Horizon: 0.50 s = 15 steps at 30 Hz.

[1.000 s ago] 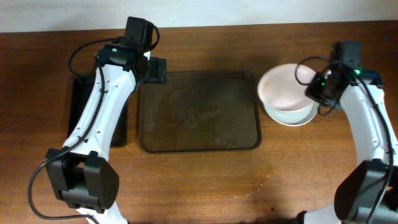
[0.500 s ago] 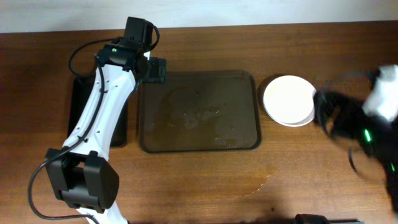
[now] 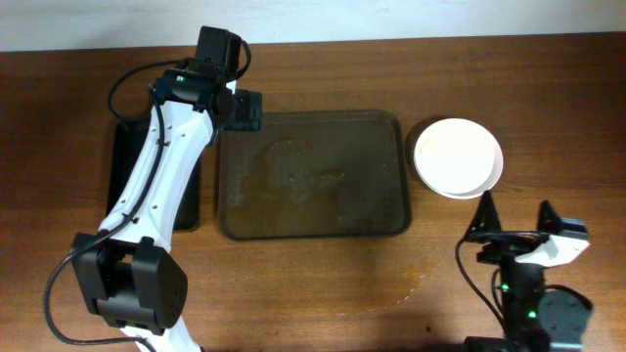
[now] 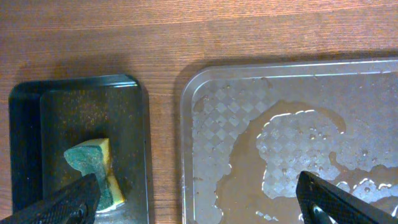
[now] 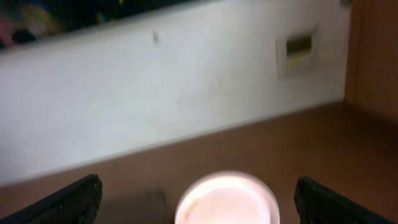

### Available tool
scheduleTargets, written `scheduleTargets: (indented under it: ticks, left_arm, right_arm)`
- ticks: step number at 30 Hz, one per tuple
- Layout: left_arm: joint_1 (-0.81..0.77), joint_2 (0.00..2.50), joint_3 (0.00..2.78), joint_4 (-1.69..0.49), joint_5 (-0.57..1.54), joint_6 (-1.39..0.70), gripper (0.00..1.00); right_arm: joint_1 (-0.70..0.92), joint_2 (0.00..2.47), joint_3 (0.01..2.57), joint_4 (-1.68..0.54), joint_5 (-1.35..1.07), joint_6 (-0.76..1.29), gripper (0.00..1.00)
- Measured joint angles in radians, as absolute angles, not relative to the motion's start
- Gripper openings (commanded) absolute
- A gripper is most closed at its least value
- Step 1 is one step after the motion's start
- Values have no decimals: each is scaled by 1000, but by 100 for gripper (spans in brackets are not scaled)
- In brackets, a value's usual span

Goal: Clean dirty plates on tray and stack at the side

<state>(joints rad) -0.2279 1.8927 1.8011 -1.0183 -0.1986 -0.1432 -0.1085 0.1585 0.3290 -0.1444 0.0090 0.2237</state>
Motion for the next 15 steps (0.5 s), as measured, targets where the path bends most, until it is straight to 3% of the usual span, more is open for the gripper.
scheduleTargets:
  ticks: [4,9,15]
  left_arm:
    - [-228,1893,1801,-1019,-198,-143,99]
    - [-228,1893,1801,-1019,-198,-143,99]
    - [-228,1893,1801,-1019,-198,-143,99]
  right_arm:
    - [-84,83,78,61,-9,224,98]
    - [-78,12,12,-75,-11,224,98]
    - [-78,12,12,-75,-10,224,98]
